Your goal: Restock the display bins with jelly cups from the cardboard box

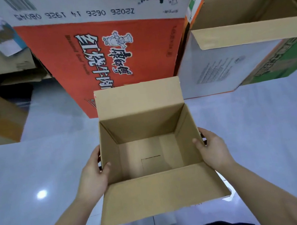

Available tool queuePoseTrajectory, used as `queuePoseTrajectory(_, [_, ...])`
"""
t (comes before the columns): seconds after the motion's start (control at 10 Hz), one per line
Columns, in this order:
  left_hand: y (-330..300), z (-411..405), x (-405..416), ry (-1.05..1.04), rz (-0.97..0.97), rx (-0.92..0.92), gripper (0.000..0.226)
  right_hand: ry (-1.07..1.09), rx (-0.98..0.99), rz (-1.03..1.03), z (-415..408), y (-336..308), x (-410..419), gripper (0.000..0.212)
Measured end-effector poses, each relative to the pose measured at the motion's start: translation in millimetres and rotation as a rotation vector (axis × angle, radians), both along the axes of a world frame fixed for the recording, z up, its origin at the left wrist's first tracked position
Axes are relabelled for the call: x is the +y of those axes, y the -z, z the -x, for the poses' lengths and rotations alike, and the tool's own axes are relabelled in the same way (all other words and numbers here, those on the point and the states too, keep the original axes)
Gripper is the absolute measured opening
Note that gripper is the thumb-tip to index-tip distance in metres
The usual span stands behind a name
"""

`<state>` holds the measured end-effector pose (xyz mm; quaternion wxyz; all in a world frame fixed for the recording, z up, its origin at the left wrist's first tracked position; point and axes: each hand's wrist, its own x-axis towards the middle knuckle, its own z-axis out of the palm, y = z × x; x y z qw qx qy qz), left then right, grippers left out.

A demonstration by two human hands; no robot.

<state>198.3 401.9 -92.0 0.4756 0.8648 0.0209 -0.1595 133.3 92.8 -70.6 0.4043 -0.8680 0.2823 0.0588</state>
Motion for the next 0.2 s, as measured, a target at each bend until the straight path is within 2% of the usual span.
queuePoseTrajectory(0.1, [3.5, -3.5, -3.7, 0.043, -0.007, 0.02, 0.048, 0.012, 0.05, -0.022, -3.4, 6.4, -0.4, 0.031])
queuePoseTrajectory(0.2, [-11.6, -7.2, -0.9, -0.045, 0.072, 0.093, 0.057, 0.033, 0.071, -0.103, -0.6, -9.3, -8.3, 0.05])
